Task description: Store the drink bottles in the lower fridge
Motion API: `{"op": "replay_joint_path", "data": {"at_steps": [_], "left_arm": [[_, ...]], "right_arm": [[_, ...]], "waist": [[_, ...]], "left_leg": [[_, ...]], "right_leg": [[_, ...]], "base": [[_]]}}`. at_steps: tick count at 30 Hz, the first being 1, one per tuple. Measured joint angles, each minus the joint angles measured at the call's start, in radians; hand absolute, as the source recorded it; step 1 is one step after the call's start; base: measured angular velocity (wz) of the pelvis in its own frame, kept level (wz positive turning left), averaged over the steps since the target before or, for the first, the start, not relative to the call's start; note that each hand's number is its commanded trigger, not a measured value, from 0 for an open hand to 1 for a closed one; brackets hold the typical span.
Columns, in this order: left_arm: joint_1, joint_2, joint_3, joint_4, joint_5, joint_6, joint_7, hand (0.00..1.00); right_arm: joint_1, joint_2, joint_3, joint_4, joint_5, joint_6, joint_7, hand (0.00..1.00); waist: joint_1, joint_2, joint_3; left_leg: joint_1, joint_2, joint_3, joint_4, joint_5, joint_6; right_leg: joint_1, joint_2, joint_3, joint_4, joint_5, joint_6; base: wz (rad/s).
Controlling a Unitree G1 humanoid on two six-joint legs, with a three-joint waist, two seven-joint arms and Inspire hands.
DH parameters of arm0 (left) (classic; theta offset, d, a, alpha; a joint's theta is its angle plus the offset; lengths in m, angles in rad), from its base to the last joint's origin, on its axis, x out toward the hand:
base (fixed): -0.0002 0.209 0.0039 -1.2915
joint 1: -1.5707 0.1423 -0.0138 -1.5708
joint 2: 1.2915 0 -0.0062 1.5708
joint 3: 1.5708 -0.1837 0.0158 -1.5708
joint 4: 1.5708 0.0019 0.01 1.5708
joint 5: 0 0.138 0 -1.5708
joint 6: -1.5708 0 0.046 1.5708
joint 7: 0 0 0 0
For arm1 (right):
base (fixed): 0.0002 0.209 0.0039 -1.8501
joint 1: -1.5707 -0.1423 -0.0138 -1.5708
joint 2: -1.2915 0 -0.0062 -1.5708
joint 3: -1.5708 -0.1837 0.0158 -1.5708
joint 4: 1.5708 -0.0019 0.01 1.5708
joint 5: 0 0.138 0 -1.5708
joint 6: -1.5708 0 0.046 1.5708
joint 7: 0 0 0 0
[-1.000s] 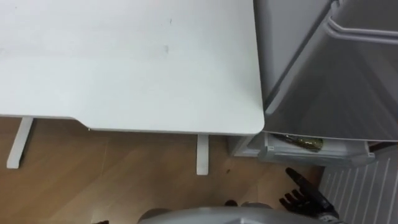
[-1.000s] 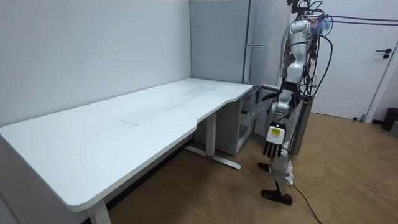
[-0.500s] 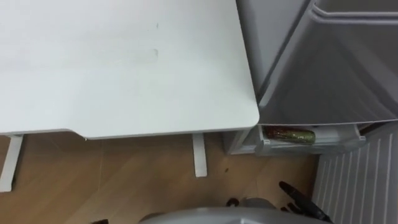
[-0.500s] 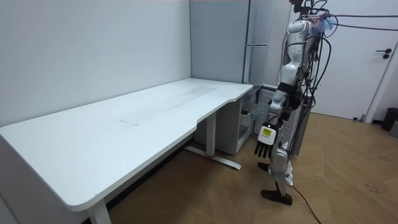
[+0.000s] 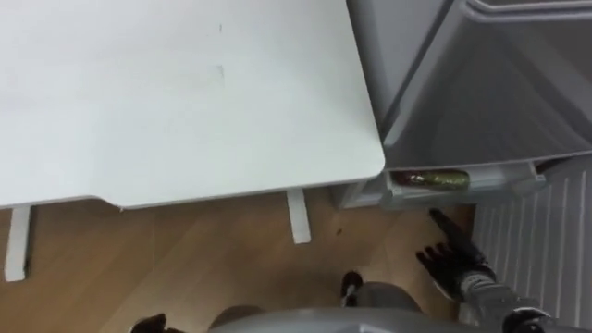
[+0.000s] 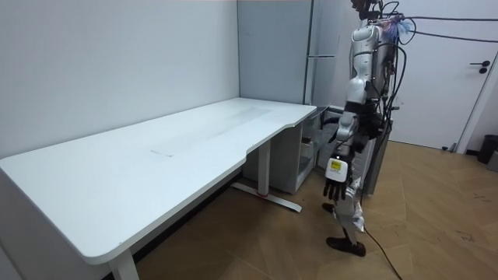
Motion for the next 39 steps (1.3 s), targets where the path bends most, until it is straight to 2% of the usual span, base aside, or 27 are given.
{"op": "replay_joint_path", "data": {"at_steps": [1,3,5,7,9,11,13,16,22,26,30,33,36,39], "left_arm": [[-0.008,0.001,-0.003,0.006,-0.001,0.0,-0.005,0.0],[-0.015,0.002,-0.016,0.008,-0.001,-0.002,-0.005,0.0],[-0.024,0.004,-0.022,0.015,-0.001,-0.007,-0.006,0.0],[-0.033,0.004,-0.026,0.017,-0.006,-0.008,-0.007,0.0],[-0.033,0.008,-0.041,0.017,-0.048,-0.009,-0.006,0.0],[-0.034,0.018,-0.068,0.016,-0.087,-0.009,-0.006,0.0],[-0.045,0.028,-0.097,0.015,-0.126,-0.009,-0.003,0.0],[-0.062,0.05,-0.128,0.008,-0.169,-0.008,-0.003,0.0],[-0.104,0.058,-0.151,-0.017,-0.199,-0.01,-0.001,0.0],[-0.108,0.06,-0.156,-0.039,-0.221,-0.027,0.022,0.0],[-0.108,0.062,-0.21,-0.049,-0.264,-0.036,0.035,0.0],[-0.107,0.061,-0.234,-0.054,-0.265,-0.037,0.036,0.0],[-0.107,0.062,-0.247,-0.056,-0.272,-0.045,0.035,0.0],[-0.107,0.066,-0.252,-0.069,-0.274,-0.05,0.033,0.0]], "right_arm": [[-0.026,-0.004,-0.01,0.001,0.007,-0.01,0.0,0.0],[-0.051,-0.007,-0.025,0.007,0.045,-0.016,-0.006,0.0],[-0.07,-0.012,-0.029,0.005,0.074,-0.019,-0.014,0.0],[-0.103,-0.037,-0.032,0.004,0.079,-0.022,-0.021,0.0],[-0.122,-0.064,-0.04,0.004,0.084,-0.025,-0.022,0.0],[-0.144,-0.091,-0.049,0.001,0.109,-0.033,-0.034,0.0],[-0.182,-0.142,-0.049,0.004,0.16,-0.055,-0.045,0.0],[-0.22,-0.171,-0.05,0.001,0.198,-0.08,-0.056,0.0],[-0.286,-0.233,-0.046,-0.047,0.212,-0.092,-0.084,0.0],[-0.318,-0.251,-0.044,-0.048,0.212,-0.103,-0.101,0.0],[-0.367,-0.286,-0.004,-0.071,0.213,-0.114,-0.132,0.0],[-0.404,-0.298,0.017,-0.082,0.212,-0.124,-0.177,0.0],[-0.407,-0.302,0.029,-0.084,0.212,-0.127,-0.185,0.0],[-0.407,-0.312,0.059,-0.084,0.212,-0.131,-0.196,0.0]], "waist": [[-0.003,0.011,0.0057],[0.009,0.015,0.0075],[0.031,0.009,0.01],[0.044,-0.002,0.0125],[0.047,-0.01,0.0114],[0.051,-0.02,0.0099],[0.053,-0.028,0.0121],[0.051,-0.044,0.011],[0.053,-0.048,0.0115],[0.06,-0.047,0.011],[0.082,-0.048,0.0115],[0.094,-0.05,0.0123],[0.096,-0.05,0.0124],[0.096,-0.053,0.0142]], "left_leg": [[-0.048,0.0,-0.003,0.042,-0.01,0.005],[-0.119,-0.004,-0.005,0.105,-0.022,0.011],[-0.191,-0.005,-0.002,0.171,-0.043,0.016],[-0.298,-0.008,-0.003,0.277,-0.074,0.025],[-0.382,-0.008,-0.01,0.346,-0.091,0.026],[-0.461,-0.009,-0.015,0.403,-0.095,0.033],[-0.567,-0.006,-0.024,0.483,-0.103,0.038],[-0.674,-0.001,-0.035,0.558,-0.111,0.046],[-0.843,0.008,-0.043,0.666,-0.115,0.052],[-0.898,0.009,-0.061,0.705,-0.121,0.045],[-0.922,0.008,-0.064,0.713,-0.122,0.042],[-0.921,0.008,-0.066,0.711,-0.121,0.038],[-0.926,0.008,-0.066,0.707,-0.122,0.038],[-0.927,-0.004,-0.067,0.696,-0.123,0.039]], "right_leg": [[-0.042,-0.006,0.001,0.028,-0.001,0.001],[-0.112,-0.019,0.008,0.085,-0.009,0.001],[-0.188,-0.029,0.019,0.155,-0.023,0.0],[-0.297,-0.044,0.035,0.253,-0.053,0.003],[-0.371,-0.056,0.036,0.308,-0.069,0.008],[-0.443,-0.067,0.037,0.356,-0.071,0.005],[-0.54,-0.069,0.043,0.414,-0.072,0.002],[-0.639,-0.072,0.045,0.475,-0.075,-0.007],[-0.799,-0.082,0.044,0.57,-0.082,-0.017],[-0.845,-0.084,0.034,0.603,-0.088,-0.028],[-0.87,-0.088,0.031,0.613,-0.09,-0.031],[-0.87,-0.088,0.027,0.613,-0.092,-0.034],[-0.873,-0.089,0.024,0.604,-0.091,-0.033],[-0.875,-0.098,0.025,0.602,-0.093,-0.031]], "base": [[0.03],[0.04],[0.0],[0.1],[0.17],[0.18],[0.14],[0.12],[0.1],[0.08],[0.02],[0.02],[-0.02],[0.04]]}}
